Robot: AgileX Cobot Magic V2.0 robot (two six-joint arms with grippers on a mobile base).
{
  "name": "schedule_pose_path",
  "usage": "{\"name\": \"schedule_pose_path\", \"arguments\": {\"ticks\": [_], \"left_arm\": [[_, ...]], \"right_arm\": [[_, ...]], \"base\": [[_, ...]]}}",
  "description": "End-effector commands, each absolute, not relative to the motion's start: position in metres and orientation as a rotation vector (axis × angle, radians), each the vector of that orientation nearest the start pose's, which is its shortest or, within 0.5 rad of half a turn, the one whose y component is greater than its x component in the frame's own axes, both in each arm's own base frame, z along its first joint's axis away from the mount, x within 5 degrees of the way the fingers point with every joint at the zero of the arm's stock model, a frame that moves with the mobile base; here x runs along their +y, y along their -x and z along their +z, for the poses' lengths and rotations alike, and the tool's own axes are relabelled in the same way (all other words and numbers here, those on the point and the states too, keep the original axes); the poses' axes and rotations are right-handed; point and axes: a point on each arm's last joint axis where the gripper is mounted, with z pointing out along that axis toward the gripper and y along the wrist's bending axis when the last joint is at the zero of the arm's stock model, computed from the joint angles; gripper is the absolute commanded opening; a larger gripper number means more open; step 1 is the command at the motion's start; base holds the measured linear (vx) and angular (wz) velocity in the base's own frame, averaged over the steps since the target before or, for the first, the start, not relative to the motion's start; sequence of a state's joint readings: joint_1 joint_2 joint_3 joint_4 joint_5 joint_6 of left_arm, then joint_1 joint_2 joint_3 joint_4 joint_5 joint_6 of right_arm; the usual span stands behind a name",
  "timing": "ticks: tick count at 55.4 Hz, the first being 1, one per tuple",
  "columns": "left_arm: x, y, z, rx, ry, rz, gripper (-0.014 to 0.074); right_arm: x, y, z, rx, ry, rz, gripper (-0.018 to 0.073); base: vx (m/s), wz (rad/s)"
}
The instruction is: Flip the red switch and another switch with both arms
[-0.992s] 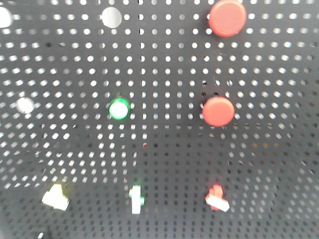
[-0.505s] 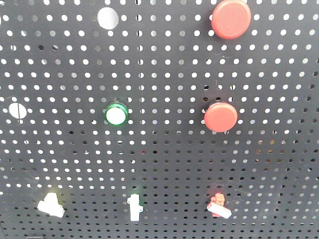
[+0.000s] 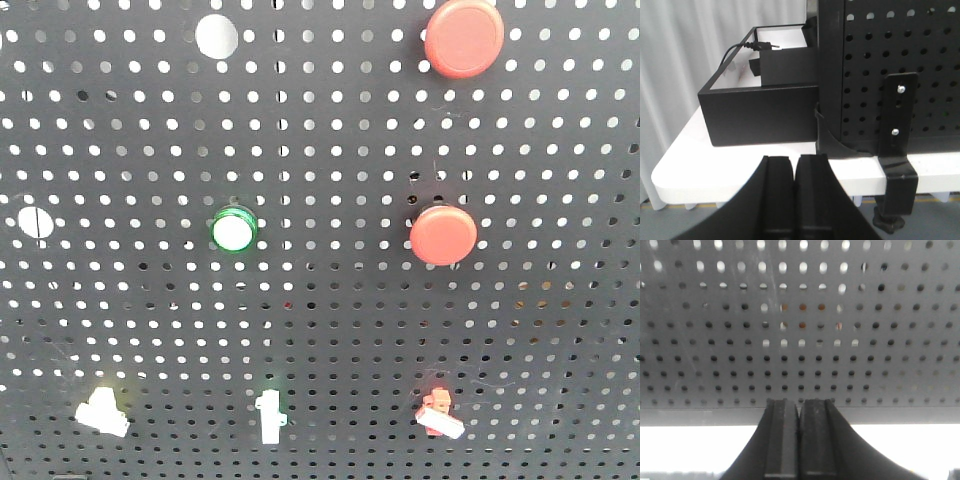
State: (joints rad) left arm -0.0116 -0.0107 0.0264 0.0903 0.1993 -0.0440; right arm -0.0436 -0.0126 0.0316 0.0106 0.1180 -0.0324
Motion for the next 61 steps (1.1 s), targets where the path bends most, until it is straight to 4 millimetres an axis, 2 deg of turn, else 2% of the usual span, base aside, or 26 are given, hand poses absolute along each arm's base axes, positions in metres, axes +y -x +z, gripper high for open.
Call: {"name": "schedule_pose_path", "arguments": {"ticks": [1,8,14,18,23,27,36,40,46,56,61], "left_arm": [[0.0,-0.056,0.195,1.553,-0.036,0.025,0.0003],[-0.002,-0.054,0.213,1.37,-0.032,0.001,0.0003],[-0.001,-0.049,0.234,1.219,0.075,-0.134,0.0003],[0.0,-0.045,0.25,1.16,0.125,-0.199,0.0003],[0.0,-0.036,0.28,1.086,0.092,-0.175,0.0003],[-0.002,-0.033,0.305,1.068,0.043,-0.12,0.0003],[-0.002,-0.05,0.357,1.167,0.011,-0.061,0.0003],[-0.001,-0.064,0.374,1.223,0.017,-0.058,0.0003],[-0.002,-0.079,0.39,1.233,0.015,-0.059,0.0003],[-0.002,-0.079,0.402,1.187,0.022,-0.075,0.0003],[-0.001,-0.079,0.401,1.194,0.101,-0.18,0.0003]], "right_arm": [[-0.003,-0.055,0.21,1.418,-0.008,-0.073,-0.0006],[-0.003,-0.051,0.227,1.263,-0.01,-0.073,-0.0006],[-0.002,-0.045,0.252,1.224,-0.031,-0.043,-0.0006],[-0.002,-0.039,0.278,1.201,-0.03,-0.044,-0.0006],[-0.002,-0.033,0.319,1.157,-0.02,-0.058,-0.0006],[-0.002,-0.036,0.348,1.153,-0.02,-0.058,-0.0006],[-0.003,-0.052,0.404,1.22,-0.023,-0.054,-0.0006],[-0.003,-0.062,0.416,1.265,-0.027,-0.049,-0.0006],[-0.004,-0.074,0.421,1.314,-0.033,-0.042,-0.0006],[-0.004,-0.079,0.419,1.337,-0.033,-0.042,-0.0006],[-0.004,-0.08,0.416,1.368,-0.034,-0.042,-0.0006]], "base": [[0.0,0.0],[0.0,0.0],[0.0,0.0],[0.0,0.0],[0.0,0.0],[0.0,0.0],[0.0,0.0],[0.0,0.0],[0.0,0.0],[0.0,0.0],[0.0,0.0]]}}
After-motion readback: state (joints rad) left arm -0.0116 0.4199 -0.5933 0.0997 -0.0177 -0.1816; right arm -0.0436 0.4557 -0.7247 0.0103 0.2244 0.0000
